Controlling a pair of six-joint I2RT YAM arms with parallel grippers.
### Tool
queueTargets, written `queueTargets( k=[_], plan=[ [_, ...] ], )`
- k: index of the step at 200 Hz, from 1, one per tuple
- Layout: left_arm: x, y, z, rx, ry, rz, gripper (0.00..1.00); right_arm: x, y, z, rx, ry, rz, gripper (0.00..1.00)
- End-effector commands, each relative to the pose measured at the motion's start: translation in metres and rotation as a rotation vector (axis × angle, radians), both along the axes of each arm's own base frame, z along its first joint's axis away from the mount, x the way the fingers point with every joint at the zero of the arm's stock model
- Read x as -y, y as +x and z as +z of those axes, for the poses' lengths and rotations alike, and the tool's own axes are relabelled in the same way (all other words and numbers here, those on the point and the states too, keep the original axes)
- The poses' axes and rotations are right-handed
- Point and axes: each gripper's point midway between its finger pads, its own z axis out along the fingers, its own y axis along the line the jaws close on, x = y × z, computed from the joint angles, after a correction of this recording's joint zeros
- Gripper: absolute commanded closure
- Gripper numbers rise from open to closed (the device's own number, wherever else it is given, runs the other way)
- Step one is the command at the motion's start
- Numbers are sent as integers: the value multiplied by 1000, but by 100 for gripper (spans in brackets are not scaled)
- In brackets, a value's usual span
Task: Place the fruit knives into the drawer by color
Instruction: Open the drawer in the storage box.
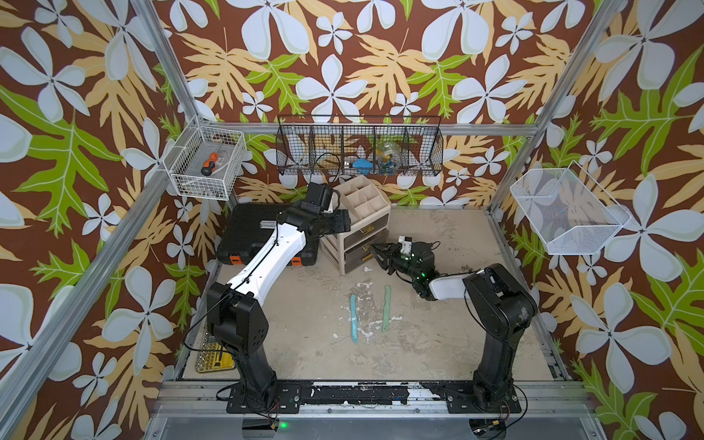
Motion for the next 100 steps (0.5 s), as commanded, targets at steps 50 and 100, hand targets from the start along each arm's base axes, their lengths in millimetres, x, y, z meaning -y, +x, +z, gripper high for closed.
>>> queueTargets(
  k=[50, 100],
  plan=[
    [-1, -3, -7, -20, 6, -12, 19, 3, 11, 19, 91, 46, -46, 71],
    [0, -4, -9, -24, 2, -15, 19, 2, 16, 19, 99, 53, -53, 80]
  ],
)
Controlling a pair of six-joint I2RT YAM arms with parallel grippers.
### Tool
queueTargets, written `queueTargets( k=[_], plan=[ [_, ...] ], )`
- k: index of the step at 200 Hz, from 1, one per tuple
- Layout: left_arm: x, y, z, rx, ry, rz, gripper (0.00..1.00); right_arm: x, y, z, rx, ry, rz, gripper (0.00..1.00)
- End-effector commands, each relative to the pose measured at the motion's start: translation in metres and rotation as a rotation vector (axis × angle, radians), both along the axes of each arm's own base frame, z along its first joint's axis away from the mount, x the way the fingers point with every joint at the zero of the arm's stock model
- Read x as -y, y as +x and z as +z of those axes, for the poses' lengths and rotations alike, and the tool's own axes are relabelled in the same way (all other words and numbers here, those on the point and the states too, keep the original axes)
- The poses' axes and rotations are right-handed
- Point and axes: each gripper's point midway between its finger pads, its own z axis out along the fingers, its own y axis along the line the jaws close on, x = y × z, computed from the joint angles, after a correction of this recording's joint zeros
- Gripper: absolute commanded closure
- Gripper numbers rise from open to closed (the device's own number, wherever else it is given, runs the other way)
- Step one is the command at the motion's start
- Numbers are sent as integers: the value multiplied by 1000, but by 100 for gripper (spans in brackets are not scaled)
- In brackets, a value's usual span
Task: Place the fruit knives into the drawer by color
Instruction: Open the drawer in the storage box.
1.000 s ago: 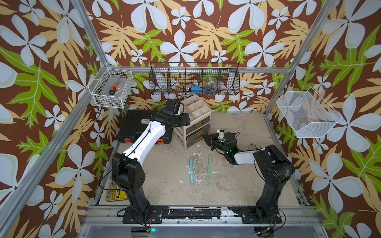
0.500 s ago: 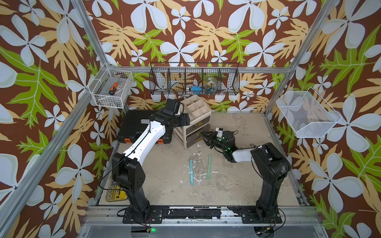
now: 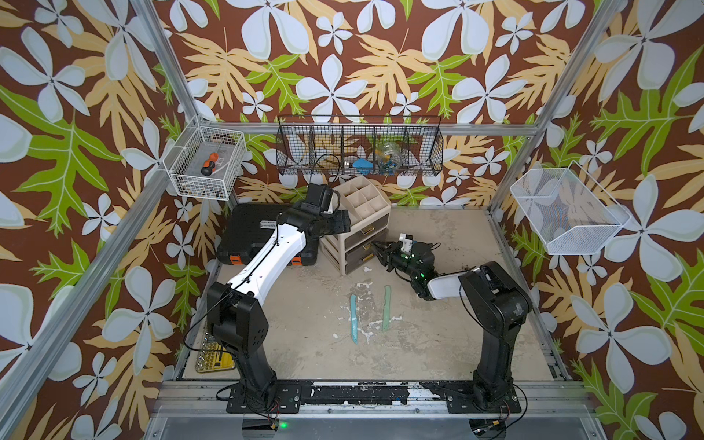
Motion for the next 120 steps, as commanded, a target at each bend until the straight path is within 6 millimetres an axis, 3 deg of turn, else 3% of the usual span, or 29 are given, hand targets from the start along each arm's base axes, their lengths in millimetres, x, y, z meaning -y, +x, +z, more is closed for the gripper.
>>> queueTargets(
  k=[1, 64, 120],
  plan=[
    [0, -4, -4, -20, 3, -16, 19, 0, 4, 10, 38, 22, -16, 80],
    [1, -4, -4, -20, 0, -17, 19, 2, 3, 5, 32, 29, -19, 88],
    [0, -1, -4, -21, -1, -13, 19, 12, -14, 3, 16, 28, -9, 88]
  ],
)
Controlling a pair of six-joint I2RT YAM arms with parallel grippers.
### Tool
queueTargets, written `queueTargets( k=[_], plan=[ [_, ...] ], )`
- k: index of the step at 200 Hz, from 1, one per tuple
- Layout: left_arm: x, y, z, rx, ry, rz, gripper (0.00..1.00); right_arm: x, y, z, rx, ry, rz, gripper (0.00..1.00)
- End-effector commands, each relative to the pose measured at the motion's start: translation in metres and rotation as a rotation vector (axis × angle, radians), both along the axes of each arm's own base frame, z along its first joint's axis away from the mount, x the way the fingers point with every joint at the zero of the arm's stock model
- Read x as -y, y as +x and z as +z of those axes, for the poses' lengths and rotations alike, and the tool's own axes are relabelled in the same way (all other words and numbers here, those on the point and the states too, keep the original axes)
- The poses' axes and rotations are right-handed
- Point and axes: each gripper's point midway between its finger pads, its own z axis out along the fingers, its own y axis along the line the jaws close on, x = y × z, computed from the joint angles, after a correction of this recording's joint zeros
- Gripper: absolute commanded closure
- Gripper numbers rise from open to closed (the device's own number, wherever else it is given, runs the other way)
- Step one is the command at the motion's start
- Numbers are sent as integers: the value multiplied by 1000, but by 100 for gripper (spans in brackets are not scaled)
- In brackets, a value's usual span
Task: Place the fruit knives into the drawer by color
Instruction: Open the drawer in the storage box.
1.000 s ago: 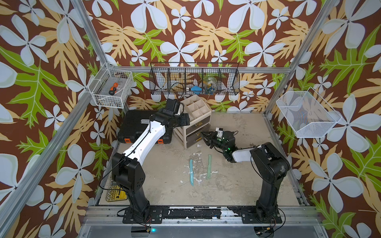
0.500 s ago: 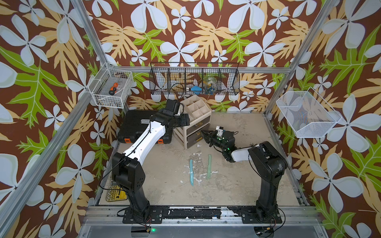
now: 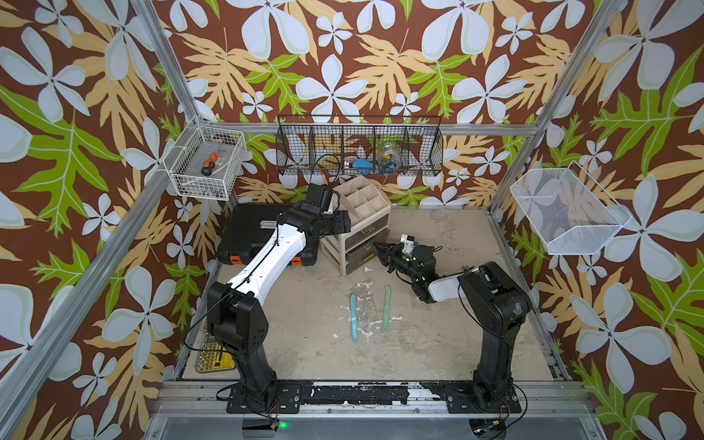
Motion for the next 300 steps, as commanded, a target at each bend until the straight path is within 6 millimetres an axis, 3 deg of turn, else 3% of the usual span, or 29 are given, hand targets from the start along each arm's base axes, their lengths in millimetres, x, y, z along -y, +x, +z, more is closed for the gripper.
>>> queueTargets(
  k=[1, 83, 166, 184, 213, 236, 263, 300],
  plan=[
    [1, -1, -3, -16, 0, -12, 19, 4, -8, 4, -5, 18, 8, 88],
    [1, 2, -1, -9, 0, -10, 19, 30, -38, 4, -25, 12, 10, 88],
    [0, 2, 1, -3, 7, -7, 18, 40, -51, -2, -51, -18, 24, 88],
    [0, 2, 2, -1, 7, -7, 18, 43, -51, -4, -62, -21, 24, 82],
    [0, 1, 2, -3, 5, -7, 18, 46, -56, -2, -64, -19, 18, 57],
    [0, 1, 3, -2, 3, -9, 18, 49, -62, 2, -62, -18, 18, 49],
    [0, 0, 4, 0, 2, -9, 17, 51, -79, 1, -78, -90, 46, 47],
    [-2, -8, 7, 3, 1, -18, 11, 62, -103, -16, -94, -437, 142, 46]
  ],
)
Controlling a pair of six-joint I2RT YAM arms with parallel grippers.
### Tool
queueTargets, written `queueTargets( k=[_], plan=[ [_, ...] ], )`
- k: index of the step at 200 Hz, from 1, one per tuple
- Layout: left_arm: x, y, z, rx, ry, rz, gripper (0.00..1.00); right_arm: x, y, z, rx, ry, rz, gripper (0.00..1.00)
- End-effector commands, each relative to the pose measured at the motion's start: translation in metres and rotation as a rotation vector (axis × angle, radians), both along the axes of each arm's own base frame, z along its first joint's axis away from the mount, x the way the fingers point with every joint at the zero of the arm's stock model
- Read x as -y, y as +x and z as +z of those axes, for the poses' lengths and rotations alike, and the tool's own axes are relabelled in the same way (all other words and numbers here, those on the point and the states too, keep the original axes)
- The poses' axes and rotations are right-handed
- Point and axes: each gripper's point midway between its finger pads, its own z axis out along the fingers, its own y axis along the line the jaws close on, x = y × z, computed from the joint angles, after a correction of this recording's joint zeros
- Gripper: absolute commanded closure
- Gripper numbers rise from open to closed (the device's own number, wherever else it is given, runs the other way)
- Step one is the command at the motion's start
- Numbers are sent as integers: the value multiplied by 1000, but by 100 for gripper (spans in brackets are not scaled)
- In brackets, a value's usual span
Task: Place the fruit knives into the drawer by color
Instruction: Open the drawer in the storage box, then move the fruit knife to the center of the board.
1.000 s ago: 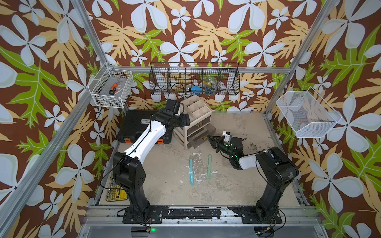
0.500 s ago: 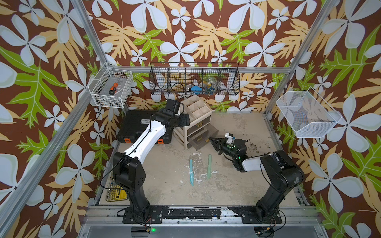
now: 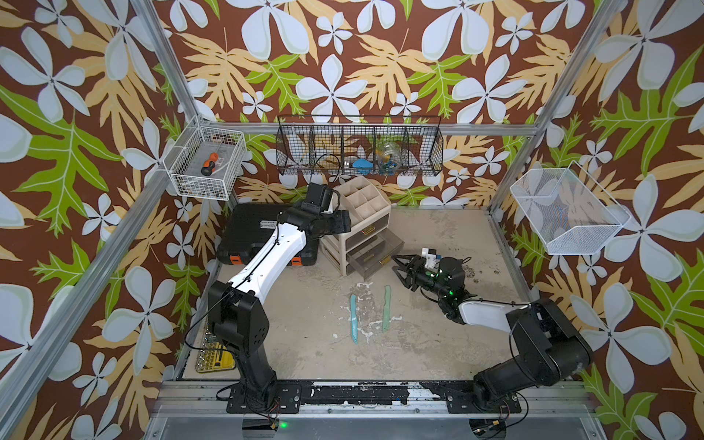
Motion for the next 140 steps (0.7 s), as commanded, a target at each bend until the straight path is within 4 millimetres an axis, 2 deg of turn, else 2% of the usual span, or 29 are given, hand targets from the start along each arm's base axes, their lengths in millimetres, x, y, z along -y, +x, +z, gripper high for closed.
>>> queueTargets(
  k=[1, 22, 30, 42, 72, 93, 140],
  plan=[
    [-1, -7, 6, 7, -2, -17, 11, 9, -23, -36, -52, -281, 90, 46],
    [-3, -13, 12, 18, -5, -20, 6, 21, -37, -49, -67, -451, 121, 46],
    [-4, -16, 15, 24, -6, -21, 1, 26, -42, -55, -83, -506, 129, 46],
    [-6, -20, 19, 31, -11, -23, 0, 32, -49, -64, -104, -580, 137, 46],
    [-14, -36, 33, 58, -17, -17, 0, 31, -59, -77, -109, -702, 175, 46],
    [-21, -55, 43, 78, -27, -18, 0, 25, -64, -86, -108, -800, 209, 48],
    [-29, -108, 28, 25, -60, -70, 0, 16, -66, -105, -113, -1005, 239, 50]
  ],
)
